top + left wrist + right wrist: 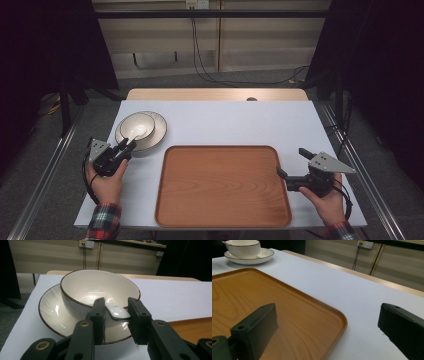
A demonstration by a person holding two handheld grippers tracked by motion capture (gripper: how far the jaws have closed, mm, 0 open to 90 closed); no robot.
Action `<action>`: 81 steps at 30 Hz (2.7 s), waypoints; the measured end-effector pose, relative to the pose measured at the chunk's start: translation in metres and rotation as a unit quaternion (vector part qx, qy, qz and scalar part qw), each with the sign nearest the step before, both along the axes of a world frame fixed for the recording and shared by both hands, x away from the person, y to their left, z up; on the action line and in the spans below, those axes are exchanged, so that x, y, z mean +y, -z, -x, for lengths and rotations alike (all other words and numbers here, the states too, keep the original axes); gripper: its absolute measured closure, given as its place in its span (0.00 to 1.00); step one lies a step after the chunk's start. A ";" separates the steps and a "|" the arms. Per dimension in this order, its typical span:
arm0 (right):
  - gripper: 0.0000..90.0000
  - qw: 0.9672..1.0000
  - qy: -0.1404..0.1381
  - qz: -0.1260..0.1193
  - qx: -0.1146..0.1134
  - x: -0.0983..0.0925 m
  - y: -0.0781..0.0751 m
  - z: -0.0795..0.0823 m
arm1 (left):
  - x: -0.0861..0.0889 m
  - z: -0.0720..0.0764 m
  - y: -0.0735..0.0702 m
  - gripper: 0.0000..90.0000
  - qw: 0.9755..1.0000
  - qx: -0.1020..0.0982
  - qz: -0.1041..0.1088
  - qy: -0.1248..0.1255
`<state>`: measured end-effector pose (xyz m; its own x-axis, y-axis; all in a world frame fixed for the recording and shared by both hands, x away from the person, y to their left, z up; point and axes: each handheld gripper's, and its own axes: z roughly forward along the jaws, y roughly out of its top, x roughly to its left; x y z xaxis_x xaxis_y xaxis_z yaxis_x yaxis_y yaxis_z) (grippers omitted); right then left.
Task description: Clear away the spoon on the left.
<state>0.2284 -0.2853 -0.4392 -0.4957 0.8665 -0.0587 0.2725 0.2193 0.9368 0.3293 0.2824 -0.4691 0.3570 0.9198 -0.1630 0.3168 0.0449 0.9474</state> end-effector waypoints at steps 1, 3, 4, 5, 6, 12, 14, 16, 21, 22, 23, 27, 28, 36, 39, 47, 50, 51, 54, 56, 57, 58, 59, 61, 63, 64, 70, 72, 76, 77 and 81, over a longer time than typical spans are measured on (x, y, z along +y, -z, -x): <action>0.03 1.000 0.000 0.000 0.000 0.000 0.000 0.000 | 0.000 0.000 0.000 0.76 1.000 0.000 0.005 0.001; 0.03 1.000 -0.001 0.002 0.000 0.000 0.000 0.000 | 0.001 0.000 0.000 0.77 1.000 0.001 0.009 -0.003; 0.03 1.000 0.001 0.002 0.000 0.000 0.000 0.000 | 0.002 0.000 0.000 0.78 1.000 0.002 0.010 -0.002; 0.03 1.000 0.001 0.002 0.000 0.000 0.000 0.000 | 0.002 0.000 0.000 0.79 1.000 0.002 0.014 -0.002; 0.03 1.000 0.002 0.002 -0.001 0.000 0.000 0.000 | 0.002 0.000 0.000 0.80 1.000 0.002 0.014 -0.004; 0.03 1.000 -0.002 0.004 0.000 0.000 0.000 0.000 | 0.005 0.001 0.000 0.83 1.000 -0.006 0.024 -0.007; 0.03 1.000 -0.004 0.003 0.000 0.000 0.000 0.000 | 0.006 0.001 -0.001 0.85 0.999 -0.009 0.033 -0.008; 0.03 1.000 -0.001 0.004 -0.001 0.001 0.000 0.000 | 0.007 0.001 -0.002 0.85 0.999 -0.009 0.033 -0.004; 0.03 1.000 -0.002 0.006 0.000 0.000 0.000 -0.001 | 0.006 0.000 -0.002 0.87 0.999 -0.006 0.051 -0.013; 0.03 1.000 -0.001 0.006 0.000 0.000 0.000 -0.001 | 0.005 0.000 -0.002 0.87 0.999 -0.005 0.051 -0.009; 0.03 1.000 -0.001 0.006 0.000 0.001 0.000 -0.001 | 0.004 -0.001 -0.003 0.88 0.999 -0.006 0.052 -0.011; 0.03 1.000 -0.003 0.003 -0.001 0.000 0.000 -0.001 | 0.002 -0.001 -0.005 0.92 0.999 -0.009 0.048 -0.002; 0.03 1.000 -0.003 0.003 0.000 0.000 0.000 -0.001 | 0.000 -0.002 -0.005 0.94 0.999 -0.010 0.052 -0.004; 0.03 1.000 -0.004 0.004 0.001 0.000 0.000 0.000 | 0.001 -0.003 -0.007 0.94 0.998 -0.014 0.053 -0.008; 0.03 1.000 -0.005 0.005 0.001 0.000 0.000 -0.001 | 0.001 -0.005 -0.008 0.95 0.998 -0.015 0.053 -0.011; 0.03 1.000 -0.004 0.004 0.000 0.000 0.000 -0.001 | 0.001 -0.012 -0.017 0.94 0.998 -0.023 0.052 -0.013; 0.03 1.000 -0.002 0.003 0.000 0.000 0.000 0.000 | 0.000 -0.016 -0.020 0.94 0.998 -0.027 0.053 -0.014; 0.03 1.000 -0.002 0.003 0.000 0.000 0.000 0.000 | -0.001 -0.018 -0.021 0.94 0.998 -0.029 0.053 -0.015; 0.03 1.000 -0.002 0.000 -0.001 0.000 0.000 0.000 | -0.002 -0.022 -0.023 0.94 0.998 -0.035 0.058 -0.015; 0.03 1.000 -0.001 0.001 -0.001 -0.001 0.000 0.000 | -0.003 -0.025 -0.024 0.94 0.997 -0.035 0.059 -0.023; 0.03 1.000 0.000 0.001 -0.001 -0.001 0.000 0.000 | -0.003 -0.026 -0.024 0.94 0.997 -0.039 0.059 -0.019; 0.03 1.000 0.001 0.000 -0.001 -0.001 0.000 -0.001 | -0.003 -0.028 -0.025 0.94 0.997 -0.041 0.062 -0.020; 0.03 1.000 -0.001 -0.001 -0.001 -0.001 0.000 0.000 | -0.003 -0.029 -0.026 0.94 0.997 -0.041 0.059 -0.021; 0.03 1.000 -0.003 -0.002 -0.003 -0.001 0.000 -0.001 | -0.003 -0.032 -0.027 0.94 0.997 -0.045 0.060 -0.019; 0.03 1.000 -0.003 -0.002 -0.002 -0.001 0.000 0.000 | -0.004 -0.034 -0.027 0.94 0.997 -0.050 0.064 -0.020; 0.03 1.000 -0.003 -0.002 -0.002 -0.001 0.000 0.000 | -0.004 -0.035 -0.028 0.94 0.997 -0.049 0.058 -0.024; 0.02 1.000 0.000 0.000 -0.002 -0.001 0.000 0.000 | -0.008 -0.043 -0.028 0.94 0.996 -0.060 0.066 -0.025; 0.02 1.000 -0.001 0.001 -0.001 -0.001 0.000 -0.001 | -0.009 -0.045 -0.030 0.94 0.996 -0.060 0.059 -0.028; 0.02 1.000 -0.004 0.001 0.001 -0.001 0.000 0.000 | -0.012 -0.051 -0.032 0.94 0.996 -0.063 0.054 -0.029; 0.02 1.000 0.000 0.000 -0.001 -0.001 0.000 0.000 | -0.012 -0.051 -0.032 0.94 0.996 -0.060 0.052 -0.028; 0.01 1.000 -0.005 -0.005 0.001 -0.002 0.000 -0.001 | -0.015 -0.057 -0.032 0.94 0.996 -0.065 0.058 -0.032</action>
